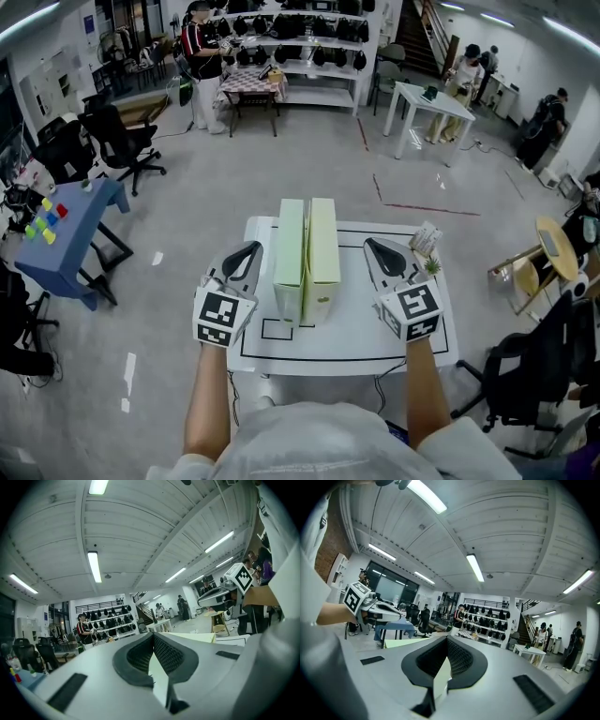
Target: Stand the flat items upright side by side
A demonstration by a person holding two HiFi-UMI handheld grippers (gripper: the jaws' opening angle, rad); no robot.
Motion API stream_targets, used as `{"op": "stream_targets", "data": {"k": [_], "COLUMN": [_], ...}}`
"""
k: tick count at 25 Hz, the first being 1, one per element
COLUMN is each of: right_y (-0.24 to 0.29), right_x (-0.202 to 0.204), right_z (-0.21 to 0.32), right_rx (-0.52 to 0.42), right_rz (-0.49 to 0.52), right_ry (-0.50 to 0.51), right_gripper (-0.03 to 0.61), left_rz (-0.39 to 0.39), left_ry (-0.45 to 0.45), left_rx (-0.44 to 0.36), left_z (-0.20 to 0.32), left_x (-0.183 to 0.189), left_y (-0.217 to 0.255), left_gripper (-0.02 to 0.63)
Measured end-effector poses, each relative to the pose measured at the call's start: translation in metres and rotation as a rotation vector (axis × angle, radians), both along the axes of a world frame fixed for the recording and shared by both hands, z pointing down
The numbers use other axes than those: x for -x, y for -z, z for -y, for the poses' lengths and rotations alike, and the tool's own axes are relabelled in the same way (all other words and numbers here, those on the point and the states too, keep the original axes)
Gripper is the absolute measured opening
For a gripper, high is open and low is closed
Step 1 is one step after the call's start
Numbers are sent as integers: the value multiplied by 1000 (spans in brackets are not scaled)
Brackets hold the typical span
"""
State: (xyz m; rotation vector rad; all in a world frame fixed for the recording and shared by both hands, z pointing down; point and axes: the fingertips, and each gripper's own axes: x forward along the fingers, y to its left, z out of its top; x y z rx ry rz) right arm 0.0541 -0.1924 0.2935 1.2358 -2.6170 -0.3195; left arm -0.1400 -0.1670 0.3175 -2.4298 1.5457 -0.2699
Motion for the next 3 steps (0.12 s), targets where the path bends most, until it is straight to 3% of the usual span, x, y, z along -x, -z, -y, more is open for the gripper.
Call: {"op": "stream_targets", "data": {"k": [3], "right_y": [-1], "right_x": [1], "right_z": [-1], "right_rx": [0], "right_rz": [-4], "right_ry": [-3], "right_gripper": [28], "left_rz": [-11], "left_ry": [-2], "left_rx": [7], "left_z": [-1], "left_x": [2], "left_y": [-2], "left_gripper": [20]}}
